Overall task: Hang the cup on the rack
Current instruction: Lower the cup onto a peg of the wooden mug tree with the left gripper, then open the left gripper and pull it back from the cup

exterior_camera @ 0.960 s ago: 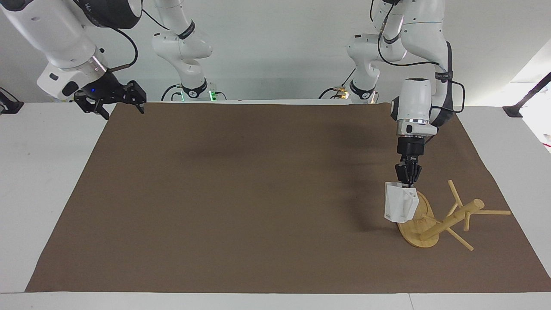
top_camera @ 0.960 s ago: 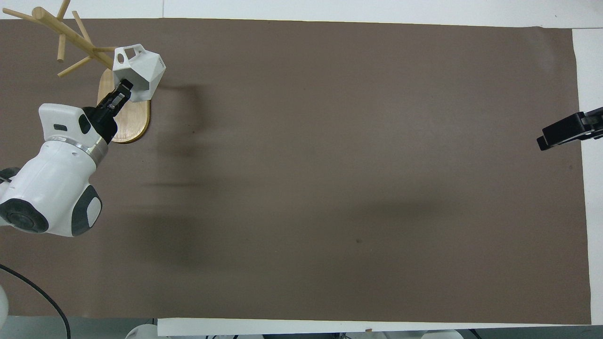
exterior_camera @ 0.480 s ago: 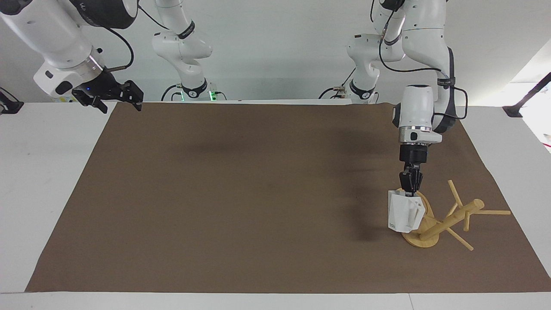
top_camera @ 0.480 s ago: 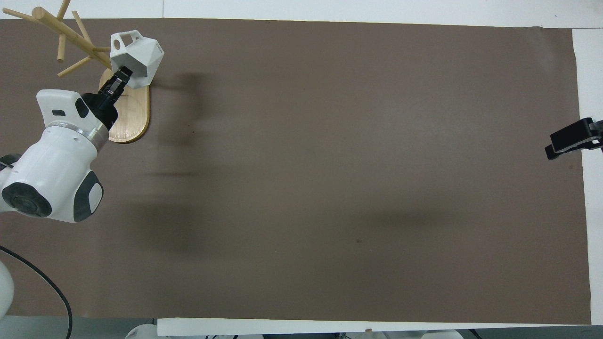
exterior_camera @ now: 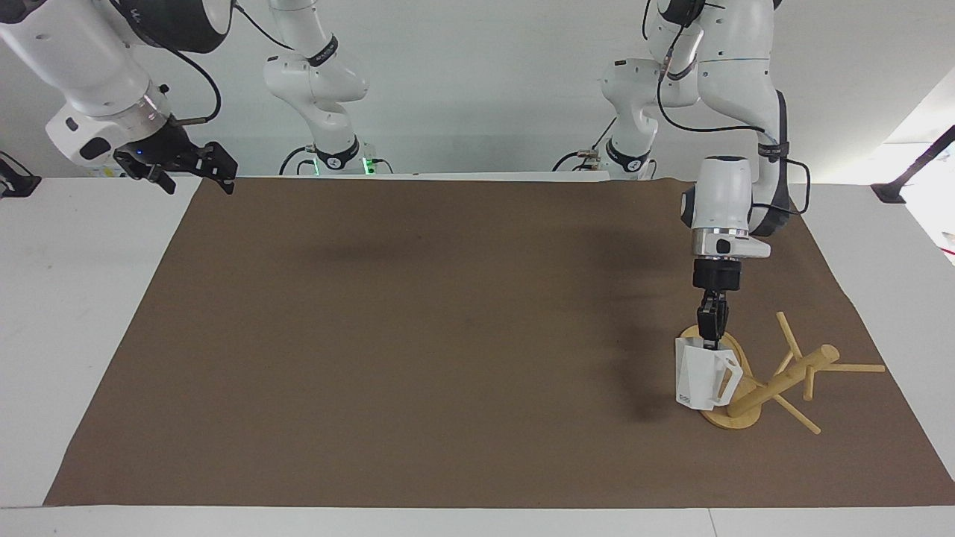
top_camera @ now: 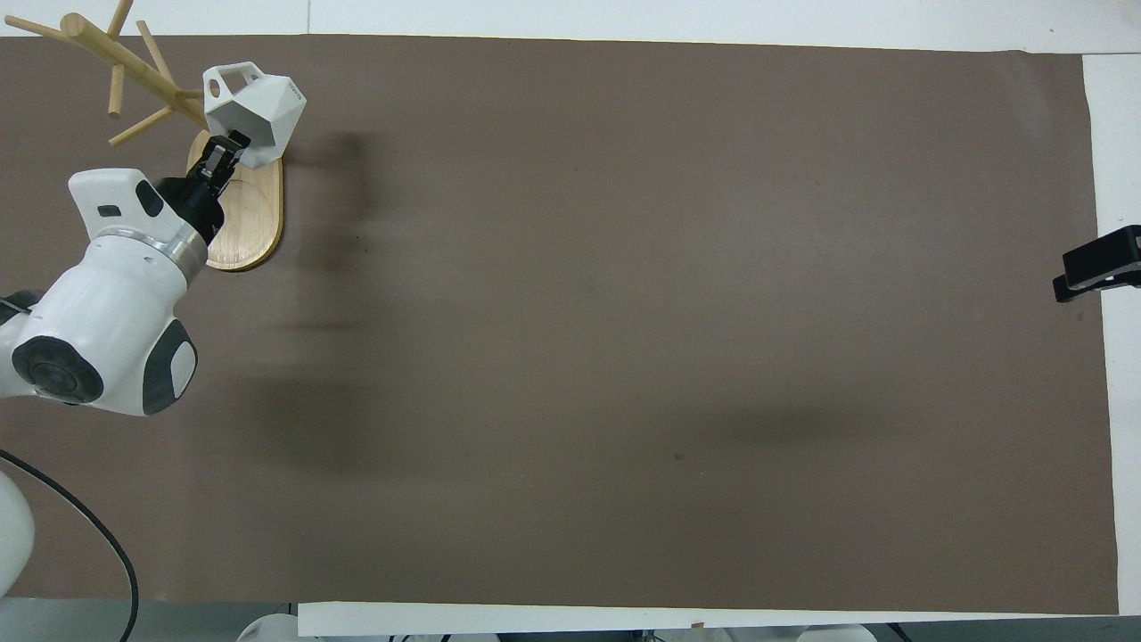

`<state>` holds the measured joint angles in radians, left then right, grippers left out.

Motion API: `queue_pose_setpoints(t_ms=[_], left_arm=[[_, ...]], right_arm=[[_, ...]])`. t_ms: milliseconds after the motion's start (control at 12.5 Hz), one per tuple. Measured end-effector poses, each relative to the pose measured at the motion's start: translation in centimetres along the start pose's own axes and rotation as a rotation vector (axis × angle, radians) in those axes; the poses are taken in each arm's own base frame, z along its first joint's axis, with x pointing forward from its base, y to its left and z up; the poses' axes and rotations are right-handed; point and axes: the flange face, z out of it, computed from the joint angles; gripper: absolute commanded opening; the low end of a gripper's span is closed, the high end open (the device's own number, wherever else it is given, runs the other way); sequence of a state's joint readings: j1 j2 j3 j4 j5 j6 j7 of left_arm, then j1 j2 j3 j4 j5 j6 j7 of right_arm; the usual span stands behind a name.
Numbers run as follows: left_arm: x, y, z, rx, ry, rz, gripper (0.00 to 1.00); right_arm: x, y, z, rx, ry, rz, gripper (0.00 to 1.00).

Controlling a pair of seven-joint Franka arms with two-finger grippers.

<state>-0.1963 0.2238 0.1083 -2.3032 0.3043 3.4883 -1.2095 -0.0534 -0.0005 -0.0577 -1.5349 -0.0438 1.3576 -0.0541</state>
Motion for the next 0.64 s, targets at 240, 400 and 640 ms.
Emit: queue_pose_setpoints(t_ms=[240, 400, 640], left_arm=[[0.9, -1.7, 0.4, 0.028, 0.010, -0.020, 0.03], [1.6, -2.8, 0.9, 0.086, 0.003, -0.035, 0.82], [2.5, -3.2, 2.4, 0.287, -0.053, -0.043, 1.00]], right_arm=[[-0.6, -0.7, -0.3, -0.004, 0.005, 0.011, 1.00], [-0.5, -0.6, 0.2, -0.003, -0.006, 0.013, 1.00], [-0.5, -0.8, 0.5, -0.004, -0.012, 0.010, 1.00]])
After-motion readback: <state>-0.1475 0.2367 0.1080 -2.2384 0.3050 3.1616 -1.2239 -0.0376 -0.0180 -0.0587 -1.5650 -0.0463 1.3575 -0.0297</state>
